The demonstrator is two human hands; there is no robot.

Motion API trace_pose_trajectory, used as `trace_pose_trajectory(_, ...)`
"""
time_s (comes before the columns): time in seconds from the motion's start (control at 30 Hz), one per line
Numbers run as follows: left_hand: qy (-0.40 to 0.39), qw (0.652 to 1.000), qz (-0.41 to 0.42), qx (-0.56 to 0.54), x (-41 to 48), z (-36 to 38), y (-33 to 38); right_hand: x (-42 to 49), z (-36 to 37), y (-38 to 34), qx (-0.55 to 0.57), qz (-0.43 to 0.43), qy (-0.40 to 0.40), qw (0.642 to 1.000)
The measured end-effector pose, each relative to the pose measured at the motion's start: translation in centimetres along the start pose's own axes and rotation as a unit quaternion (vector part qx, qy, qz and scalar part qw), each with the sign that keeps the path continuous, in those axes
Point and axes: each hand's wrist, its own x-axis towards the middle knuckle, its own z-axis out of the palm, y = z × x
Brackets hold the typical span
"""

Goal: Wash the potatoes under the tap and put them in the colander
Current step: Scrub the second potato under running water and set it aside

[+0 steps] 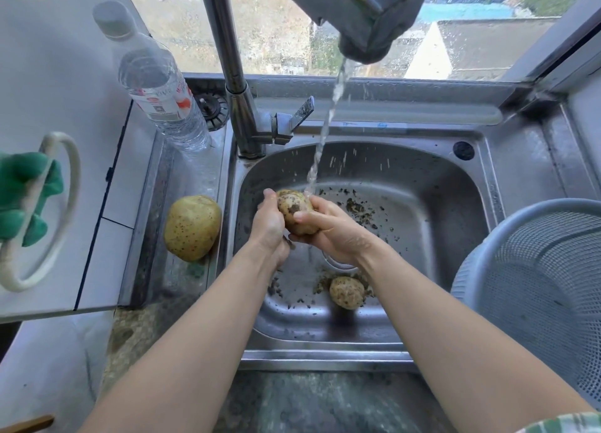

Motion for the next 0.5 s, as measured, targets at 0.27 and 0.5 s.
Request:
trace_pose_trajectory(0.27,0.004,1.0,0.01,0.013,-0.4,0.3,-0.9,0.5,3.1,0.2,-0.173,-0.022,0.233,0.957)
trace_pose_trajectory(0.5,-0.018,1.0,-0.022,0.013,-0.2,-0.9,-0.3,-0.1,0.5,0.1,-0.097,0.034,0.043,0.994)
